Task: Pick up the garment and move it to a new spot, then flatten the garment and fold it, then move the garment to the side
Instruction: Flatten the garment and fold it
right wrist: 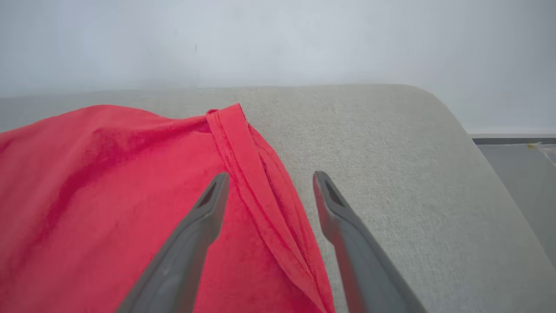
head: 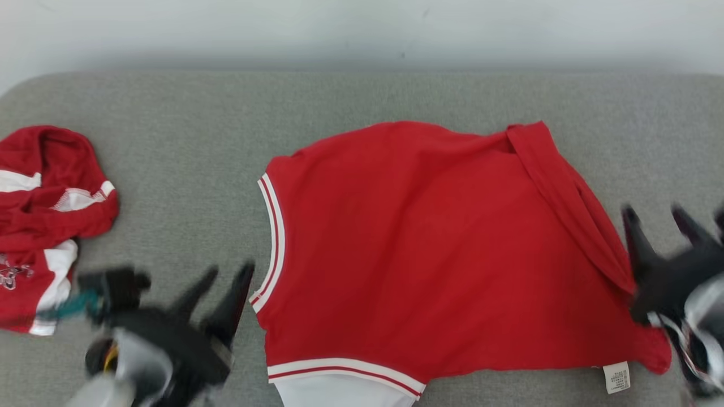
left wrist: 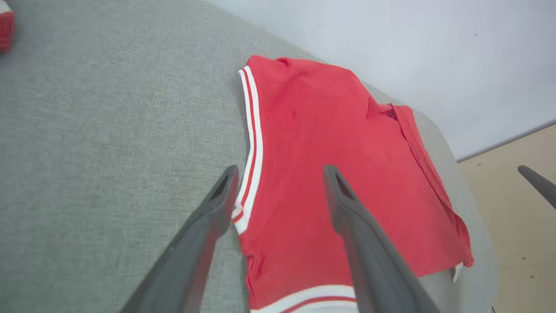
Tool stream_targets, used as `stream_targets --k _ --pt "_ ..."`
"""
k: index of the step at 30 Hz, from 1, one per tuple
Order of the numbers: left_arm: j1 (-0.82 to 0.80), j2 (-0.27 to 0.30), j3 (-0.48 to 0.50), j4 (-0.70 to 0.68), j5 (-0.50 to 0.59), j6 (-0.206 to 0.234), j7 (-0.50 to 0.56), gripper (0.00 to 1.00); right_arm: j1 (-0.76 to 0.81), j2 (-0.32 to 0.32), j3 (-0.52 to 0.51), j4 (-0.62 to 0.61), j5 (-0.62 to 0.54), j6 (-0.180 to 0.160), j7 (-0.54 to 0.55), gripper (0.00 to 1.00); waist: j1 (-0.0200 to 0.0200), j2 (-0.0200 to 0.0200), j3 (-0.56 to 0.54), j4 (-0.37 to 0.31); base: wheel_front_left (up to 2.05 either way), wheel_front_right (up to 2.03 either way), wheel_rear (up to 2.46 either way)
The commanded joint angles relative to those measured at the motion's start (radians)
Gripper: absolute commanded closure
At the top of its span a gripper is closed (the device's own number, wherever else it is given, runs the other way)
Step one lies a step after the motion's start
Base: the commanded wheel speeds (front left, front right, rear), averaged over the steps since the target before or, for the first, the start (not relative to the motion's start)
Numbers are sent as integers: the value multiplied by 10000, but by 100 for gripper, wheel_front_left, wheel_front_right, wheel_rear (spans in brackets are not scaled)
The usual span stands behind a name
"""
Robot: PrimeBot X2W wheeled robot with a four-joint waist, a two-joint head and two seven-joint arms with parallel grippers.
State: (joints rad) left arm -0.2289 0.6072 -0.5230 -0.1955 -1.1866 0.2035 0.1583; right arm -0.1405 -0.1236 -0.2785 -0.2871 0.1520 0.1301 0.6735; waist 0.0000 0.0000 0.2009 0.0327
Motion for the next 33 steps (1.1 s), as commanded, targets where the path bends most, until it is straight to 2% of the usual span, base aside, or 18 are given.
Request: stream_targets --k 1,7,10,13,16,23,25,26,28,29,30,32,33 --pt "-608 -378 -70 399 269 93 -145 0 -501 -140 257 311 -235 9 -213 0 0 0 338 -134 0 0 0" --pt "-3350 -1539 -814 3310 1891 520 -287 0 -3104 -396 1550 2722 -1461 9 -1586 0 0 0 1282 -348 0 0 0" --pt "-4303 -1778 -1056 4443 2385 651 -205 0 -4077 -422 2061 3807 -1907 9 -2130 0 0 0 1694 -437 0 0 0" --pt "-4983 -2080 -1151 5315 2572 579 -307 0 -4728 -284 2244 4701 -2343 9 -2552 0 0 0 1931 -441 0 0 0" --pt "-5554 -2317 -1158 6178 2545 329 -300 0 -5288 -125 2246 5682 -2837 9 -2834 0 0 0 2040 -417 0 0 0" --pt "-6222 -2622 -1256 7313 2607 -7 -373 0 -5920 -29 2274 7093 -3476 9 -3365 0 0 0 2138 -415 0 0 0" --pt "-6294 -2710 -1228 7471 2458 -177 -331 51 -6062 4 2237 7436 -3552 9 -3487 0 0 0 2149 -397 0 0 0" --pt "-6307 -2755 -1155 7528 2359 -245 -368 55 -6126 67 2245 7555 -3574 9 -3531 0 0 0 2143 -383 0 0 0" --pt "-6290 -2772 -1063 7586 2179 -398 -345 51 -6221 152 2358 7722 -3535 9 -3673 0 0 0 2117 -366 0 0 0" --pt "-6255 -2794 -1005 7567 2091 -522 -331 36 -6224 167 2407 7780 -3531 9 -3689 0 0 0 2106 -360 0 0 0" --pt "-6219 -2793 -991 7554 1989 -646 -252 50 -6230 174 2448 7838 -3544 9 -3717 0 0 0 2090 -357 0 0 0" --pt "-6172 -2758 -936 7495 1818 -885 -232 62 -6263 176 2510 7918 -3566 9 -3741 0 0 0 2059 -358 0 0 0" --pt "-6145 -2722 -934 7504 1774 -968 -182 98 -6276 194 2544 7958 -3578 9 -3738 0 0 0 2040 -360 0 0 0"
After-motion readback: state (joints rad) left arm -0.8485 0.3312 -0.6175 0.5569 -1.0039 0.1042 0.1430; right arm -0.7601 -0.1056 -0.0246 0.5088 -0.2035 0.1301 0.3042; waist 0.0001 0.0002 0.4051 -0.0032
